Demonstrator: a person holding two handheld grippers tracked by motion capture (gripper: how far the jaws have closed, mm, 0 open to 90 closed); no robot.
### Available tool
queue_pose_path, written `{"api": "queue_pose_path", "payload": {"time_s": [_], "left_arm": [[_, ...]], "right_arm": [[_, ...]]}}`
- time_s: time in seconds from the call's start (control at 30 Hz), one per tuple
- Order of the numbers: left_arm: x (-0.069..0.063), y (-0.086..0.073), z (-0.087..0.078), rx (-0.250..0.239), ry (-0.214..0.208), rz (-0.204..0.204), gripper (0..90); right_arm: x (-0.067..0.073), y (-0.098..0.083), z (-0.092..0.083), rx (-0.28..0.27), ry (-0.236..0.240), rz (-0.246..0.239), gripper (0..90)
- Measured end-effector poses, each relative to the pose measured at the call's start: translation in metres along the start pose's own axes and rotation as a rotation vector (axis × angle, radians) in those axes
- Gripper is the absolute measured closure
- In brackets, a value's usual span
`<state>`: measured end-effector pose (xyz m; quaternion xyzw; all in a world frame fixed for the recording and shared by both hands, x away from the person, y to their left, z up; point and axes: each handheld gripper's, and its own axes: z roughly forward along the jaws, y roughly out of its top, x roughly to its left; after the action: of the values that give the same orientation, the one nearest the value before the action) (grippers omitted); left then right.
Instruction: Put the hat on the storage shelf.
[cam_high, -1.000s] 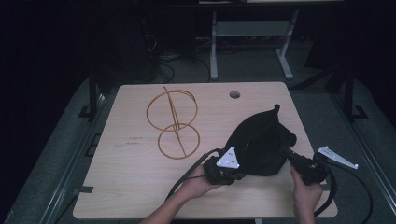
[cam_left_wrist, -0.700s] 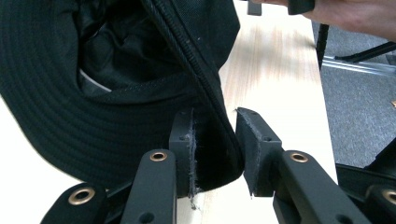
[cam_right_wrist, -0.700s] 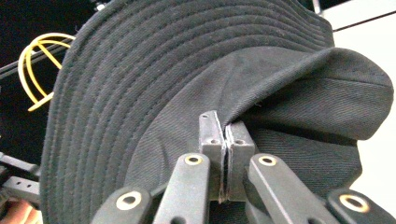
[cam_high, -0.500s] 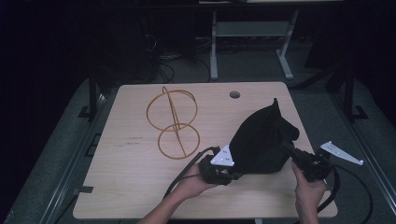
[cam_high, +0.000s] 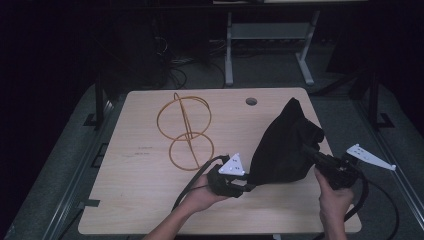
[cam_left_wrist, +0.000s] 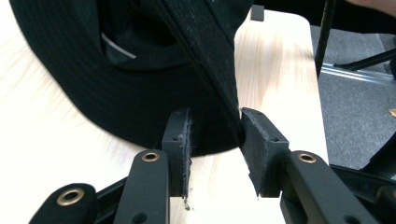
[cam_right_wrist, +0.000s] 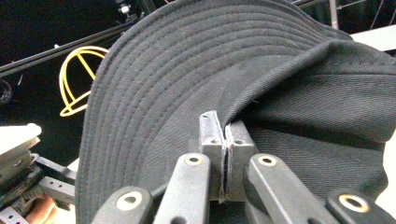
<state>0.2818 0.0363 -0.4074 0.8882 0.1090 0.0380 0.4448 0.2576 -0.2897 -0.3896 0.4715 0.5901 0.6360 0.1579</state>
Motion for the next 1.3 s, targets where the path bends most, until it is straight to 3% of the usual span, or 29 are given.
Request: {"api": "queue_pose_path", "payload": {"time_s": [0.37, 0.97, 1.3], "left_arm": [[0.001, -0.006, -0.004, 0.009, 0.008, -0.012, 59.7], [-0.001, -0.023, -0.015, 0.021, 0.011, -0.03, 56.6], [-0.003, -0.034, -0.025, 0.018, 0.01, -0.037, 54.9]], "right_arm": [[0.008, 0.013, 0.003, 0.032, 0.016, -0.048, 88.6], [0.017, 0.049, 0.0, 0.1, -0.014, -0.159, 88.6], [0.022, 0.063, 0.004, 0.124, -0.02, -0.19, 88.6]]}}
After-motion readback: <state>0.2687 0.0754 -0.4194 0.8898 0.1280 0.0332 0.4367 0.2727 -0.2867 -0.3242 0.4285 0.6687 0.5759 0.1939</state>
